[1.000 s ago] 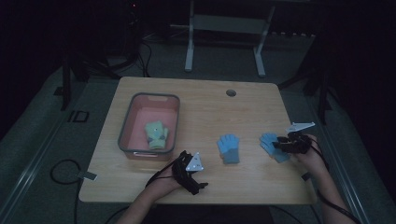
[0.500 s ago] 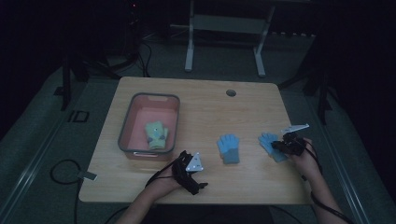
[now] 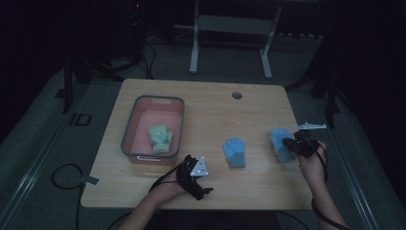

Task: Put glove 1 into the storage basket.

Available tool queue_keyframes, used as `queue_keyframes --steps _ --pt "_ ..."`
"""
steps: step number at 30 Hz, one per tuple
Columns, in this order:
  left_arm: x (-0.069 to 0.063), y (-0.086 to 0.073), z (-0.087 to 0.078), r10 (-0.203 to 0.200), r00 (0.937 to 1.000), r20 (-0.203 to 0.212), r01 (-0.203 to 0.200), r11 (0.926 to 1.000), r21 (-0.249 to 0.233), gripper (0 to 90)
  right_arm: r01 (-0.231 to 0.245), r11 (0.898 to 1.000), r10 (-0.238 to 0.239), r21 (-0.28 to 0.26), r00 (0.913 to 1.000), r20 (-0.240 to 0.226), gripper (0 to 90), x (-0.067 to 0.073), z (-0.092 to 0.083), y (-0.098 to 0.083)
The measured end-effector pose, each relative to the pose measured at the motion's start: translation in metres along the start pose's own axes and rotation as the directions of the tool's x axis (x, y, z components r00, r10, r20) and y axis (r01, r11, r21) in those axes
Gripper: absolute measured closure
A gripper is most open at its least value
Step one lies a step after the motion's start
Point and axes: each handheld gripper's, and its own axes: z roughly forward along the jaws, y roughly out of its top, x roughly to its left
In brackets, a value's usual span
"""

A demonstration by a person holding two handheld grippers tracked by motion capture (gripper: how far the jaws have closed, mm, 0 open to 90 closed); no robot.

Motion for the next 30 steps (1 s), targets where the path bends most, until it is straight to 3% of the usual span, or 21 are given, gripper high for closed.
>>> queue_keyframes --steps 5,9,19,25,30 --pt "0.001 0.000 0.000 -0.007 1.0000 0.000 0.007 1.0000 -0.003 1.9 -0.070 0.997 0.070 -0.032 0.9973 0.023 85.0 0.000 -0.017 0.002" --pt "0.001 0.000 -0.001 -0.003 1.0000 0.000 0.003 1.0000 -0.006 1.9 -0.072 0.997 0.072 -0.026 0.9973 0.015 85.0 0.010 -0.017 -0.006" --pt "0.001 0.000 -0.001 0.000 1.0000 0.002 0.000 1.0000 -0.006 1.9 -0.139 0.990 0.139 0.019 0.9900 0.025 84.0 0.024 0.018 -0.029" --pt "0.000 0.000 -0.001 0.005 1.0000 0.003 -0.005 1.0000 -0.004 1.9 -0.138 0.988 0.134 0.069 0.9892 0.059 75.0 0.024 0.040 -0.038" --pt "0.001 0.000 -0.001 -0.003 1.0000 0.006 0.003 1.0000 -0.009 1.9 -0.115 0.991 0.112 0.073 0.9925 0.050 72.7 0.022 0.042 -0.039"
